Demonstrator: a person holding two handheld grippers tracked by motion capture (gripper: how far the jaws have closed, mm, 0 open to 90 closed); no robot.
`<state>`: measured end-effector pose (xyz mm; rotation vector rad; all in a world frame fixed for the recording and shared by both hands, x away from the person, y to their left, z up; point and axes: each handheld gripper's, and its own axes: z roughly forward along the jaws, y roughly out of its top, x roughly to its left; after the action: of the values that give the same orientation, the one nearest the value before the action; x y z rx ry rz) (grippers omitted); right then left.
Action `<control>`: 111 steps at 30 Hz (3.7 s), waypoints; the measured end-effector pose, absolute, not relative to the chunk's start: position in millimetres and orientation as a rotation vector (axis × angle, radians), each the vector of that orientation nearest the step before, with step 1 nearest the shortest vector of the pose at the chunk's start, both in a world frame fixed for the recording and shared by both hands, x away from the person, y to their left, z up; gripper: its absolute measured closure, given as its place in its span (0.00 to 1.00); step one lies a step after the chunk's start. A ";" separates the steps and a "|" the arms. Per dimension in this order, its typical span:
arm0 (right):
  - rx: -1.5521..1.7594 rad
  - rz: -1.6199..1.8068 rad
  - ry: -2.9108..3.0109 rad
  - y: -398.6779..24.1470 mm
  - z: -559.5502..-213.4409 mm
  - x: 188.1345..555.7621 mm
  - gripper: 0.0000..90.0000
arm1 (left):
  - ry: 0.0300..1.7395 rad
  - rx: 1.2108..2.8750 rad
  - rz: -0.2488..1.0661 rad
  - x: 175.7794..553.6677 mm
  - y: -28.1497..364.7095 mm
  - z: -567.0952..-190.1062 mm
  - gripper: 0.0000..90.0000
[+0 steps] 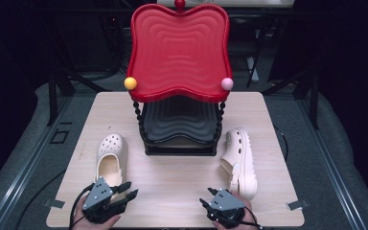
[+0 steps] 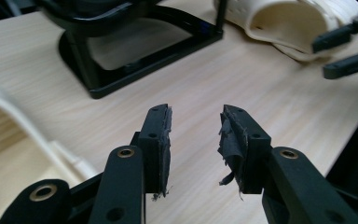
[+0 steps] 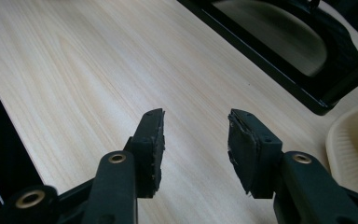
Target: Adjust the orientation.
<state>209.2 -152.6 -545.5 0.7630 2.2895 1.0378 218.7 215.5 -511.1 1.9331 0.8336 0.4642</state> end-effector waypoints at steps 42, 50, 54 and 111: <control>0.813 1.094 2.290 -156.2 -546.0 211.9 0.63 | 1.211 1.954 0.796 292.4 283.4 -520.8 0.79; 0.818 1.109 2.289 -156.4 -546.6 212.5 0.63 | 1.182 1.999 0.838 303.1 276.7 -519.7 0.82; 0.823 1.113 2.289 -156.7 -546.7 212.8 0.63 | 1.170 2.016 0.856 306.5 273.9 -519.4 0.83; 0.875 1.173 2.266 -162.9 -544.1 214.2 0.63 | 0.798 2.170 0.746 246.3 184.1 -505.8 0.92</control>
<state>214.2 -162.9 -544.1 0.8750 2.2665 1.1725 246.3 184.1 -505.8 2.1696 0.7981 0.7460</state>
